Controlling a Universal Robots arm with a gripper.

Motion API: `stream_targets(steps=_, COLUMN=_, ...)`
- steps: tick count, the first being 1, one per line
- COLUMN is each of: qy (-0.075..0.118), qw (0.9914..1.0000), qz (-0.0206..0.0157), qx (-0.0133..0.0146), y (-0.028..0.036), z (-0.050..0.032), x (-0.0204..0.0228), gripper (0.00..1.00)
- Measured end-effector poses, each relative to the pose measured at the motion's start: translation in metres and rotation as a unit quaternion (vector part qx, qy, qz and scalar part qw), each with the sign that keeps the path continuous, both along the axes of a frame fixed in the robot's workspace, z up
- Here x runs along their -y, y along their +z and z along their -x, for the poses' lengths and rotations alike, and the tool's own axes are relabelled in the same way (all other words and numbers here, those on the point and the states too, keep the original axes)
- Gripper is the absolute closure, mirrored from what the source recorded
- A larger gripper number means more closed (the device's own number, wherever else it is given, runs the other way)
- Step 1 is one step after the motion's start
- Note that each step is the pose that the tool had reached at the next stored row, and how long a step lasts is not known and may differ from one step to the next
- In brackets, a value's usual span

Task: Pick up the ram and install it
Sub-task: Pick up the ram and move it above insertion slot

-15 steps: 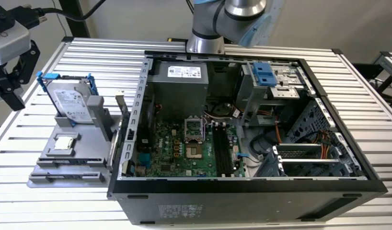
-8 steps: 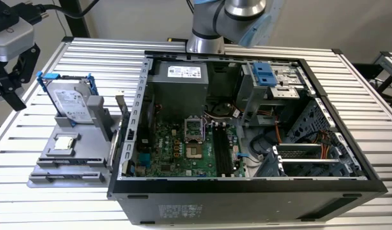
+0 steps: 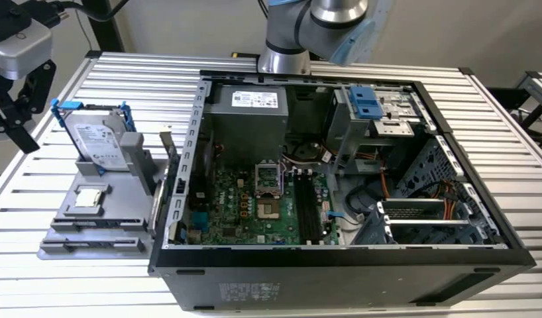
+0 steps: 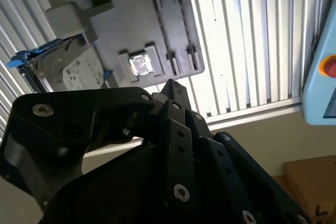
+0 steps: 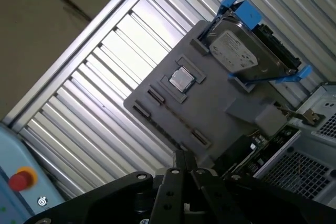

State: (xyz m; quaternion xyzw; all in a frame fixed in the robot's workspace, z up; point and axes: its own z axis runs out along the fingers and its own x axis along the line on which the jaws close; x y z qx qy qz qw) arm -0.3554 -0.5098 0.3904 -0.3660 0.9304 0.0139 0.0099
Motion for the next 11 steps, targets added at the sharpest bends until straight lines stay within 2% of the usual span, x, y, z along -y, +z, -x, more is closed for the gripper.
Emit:
stream_targets(steps=4, qy=0.009, qw=0.99996, qz=0.0001, qx=0.0021, y=0.0, z=0.0002, x=0.0, gripper=1.0)
stream_targets(steps=11, qy=0.031, qw=0.99952, qz=0.0001, qx=0.0024, y=0.0001, z=0.0003, x=0.0, gripper=1.0)
